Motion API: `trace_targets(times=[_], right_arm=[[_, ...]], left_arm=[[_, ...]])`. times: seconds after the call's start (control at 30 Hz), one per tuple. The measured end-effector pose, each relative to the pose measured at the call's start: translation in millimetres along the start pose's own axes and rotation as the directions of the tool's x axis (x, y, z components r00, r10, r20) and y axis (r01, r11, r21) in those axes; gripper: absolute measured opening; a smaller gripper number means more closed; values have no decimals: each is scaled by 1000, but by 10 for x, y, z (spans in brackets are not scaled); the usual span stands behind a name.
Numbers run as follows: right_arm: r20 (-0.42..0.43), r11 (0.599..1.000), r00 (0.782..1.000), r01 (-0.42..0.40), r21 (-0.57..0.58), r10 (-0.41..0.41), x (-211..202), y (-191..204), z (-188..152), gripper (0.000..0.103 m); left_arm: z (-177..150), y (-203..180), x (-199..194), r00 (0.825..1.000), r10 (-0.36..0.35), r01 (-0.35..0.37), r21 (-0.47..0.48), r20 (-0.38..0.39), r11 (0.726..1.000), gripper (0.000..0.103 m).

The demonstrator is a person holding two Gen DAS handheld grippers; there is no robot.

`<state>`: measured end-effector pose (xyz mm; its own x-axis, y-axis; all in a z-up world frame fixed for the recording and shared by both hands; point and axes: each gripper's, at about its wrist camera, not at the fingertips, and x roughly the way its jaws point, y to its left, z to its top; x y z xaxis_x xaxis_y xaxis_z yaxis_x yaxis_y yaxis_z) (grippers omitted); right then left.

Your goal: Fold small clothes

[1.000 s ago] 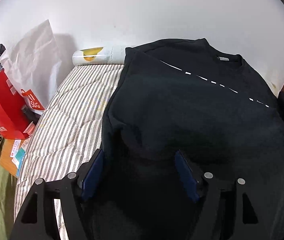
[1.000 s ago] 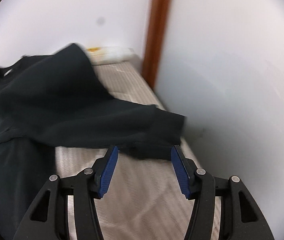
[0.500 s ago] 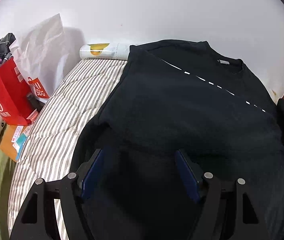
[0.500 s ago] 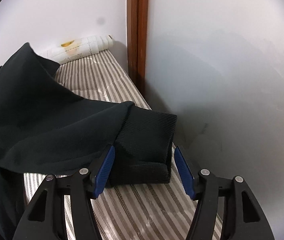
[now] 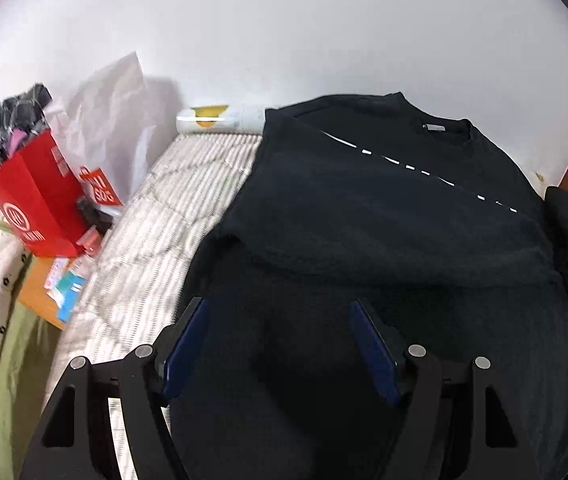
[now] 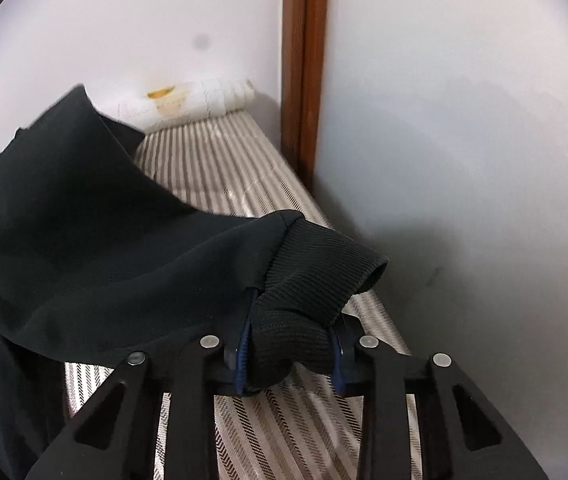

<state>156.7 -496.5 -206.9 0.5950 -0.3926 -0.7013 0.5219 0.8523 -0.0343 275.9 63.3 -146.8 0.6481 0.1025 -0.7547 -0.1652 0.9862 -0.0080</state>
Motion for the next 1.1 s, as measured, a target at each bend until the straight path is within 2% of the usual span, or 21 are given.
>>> trace_targets(times=[0.27, 0.33, 0.47, 0.6, 0.7, 0.87, 0.97, 1.1], right_arm=[[88, 994, 992, 83, 71, -89, -573, -290, 286, 30], [98, 994, 992, 77, 84, -85, -712, -318, 354, 29], [163, 999, 986, 38, 29, -42, -1142, 5, 498, 28], [221, 998, 974, -43, -54, 54, -1543, 649, 626, 28], [257, 983, 956, -102, -150, 138, -1849, 1343, 644, 27], [243, 926, 921, -226, -302, 304, -2119, 2652, 584, 27], [228, 876, 892, -284, -389, 390, -2249, 3416, 440, 27], [188, 813, 862, -341, -473, 471, -2276, 4242, 257, 27]], left_arm=[[4, 324, -200, 999, -41, 42, -23, 25, 999, 71], [-23, 373, -207, 998, -59, 60, -26, 25, 998, 71], [-62, 471, -186, 995, -92, 93, -46, 24, 995, 71], [-53, 603, -166, 994, -107, 108, -62, 21, 992, 71], [-5, 716, -122, 995, -101, 103, -56, 22, 993, 71], [79, 910, 4, 996, -86, 86, -54, 18, 995, 71], [131, 1039, 76, 996, -89, 90, -64, 21, 994, 71], [170, 1168, 186, 996, -87, 89, -72, 22, 993, 71]])
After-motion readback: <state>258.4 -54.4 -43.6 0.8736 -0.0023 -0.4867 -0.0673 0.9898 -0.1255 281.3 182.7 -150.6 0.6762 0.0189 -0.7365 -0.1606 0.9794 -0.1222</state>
